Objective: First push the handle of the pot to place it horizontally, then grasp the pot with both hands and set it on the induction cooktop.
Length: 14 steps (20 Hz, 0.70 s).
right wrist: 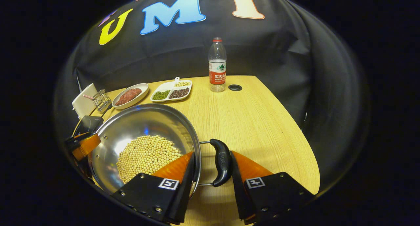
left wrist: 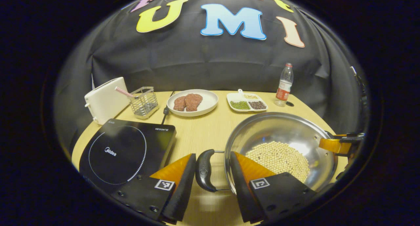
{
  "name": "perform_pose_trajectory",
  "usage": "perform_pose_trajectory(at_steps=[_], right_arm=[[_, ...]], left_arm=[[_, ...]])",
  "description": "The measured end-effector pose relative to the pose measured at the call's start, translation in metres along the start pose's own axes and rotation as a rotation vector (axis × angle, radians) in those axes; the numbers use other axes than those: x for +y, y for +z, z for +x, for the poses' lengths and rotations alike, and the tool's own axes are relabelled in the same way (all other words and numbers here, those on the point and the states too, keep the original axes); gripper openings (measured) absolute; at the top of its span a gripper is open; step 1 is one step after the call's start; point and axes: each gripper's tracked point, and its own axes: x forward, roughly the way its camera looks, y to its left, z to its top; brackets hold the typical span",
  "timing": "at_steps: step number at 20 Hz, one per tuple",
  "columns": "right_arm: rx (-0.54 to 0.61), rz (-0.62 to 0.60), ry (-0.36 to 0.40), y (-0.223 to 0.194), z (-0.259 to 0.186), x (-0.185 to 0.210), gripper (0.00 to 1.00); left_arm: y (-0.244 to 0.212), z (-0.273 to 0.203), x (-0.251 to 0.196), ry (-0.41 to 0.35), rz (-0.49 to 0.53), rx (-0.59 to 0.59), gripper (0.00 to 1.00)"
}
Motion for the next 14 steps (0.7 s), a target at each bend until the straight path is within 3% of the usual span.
perform_pose_trajectory(at_steps=[5,8,14], right_arm=[[-0.008,-0.013,0.004,0.0003,-0.0006,-0.0001,0.56],[-0.01,-0.008,0.011,0.0007,0.0005,0.0003,0.56],[-0.013,-0.008,0.015,0.0008,0.0003,0.0007,0.56]], left_arm=[[-0.0008,0.0023,-0.0011,0.001,0.014,-0.003,0.69],[-0.0015,0.001,-0.0008,0.006,0.031,0.004,0.6],[-0.0039,0.0036,-0.0012,0.02,0.046,0.013,0.68]])
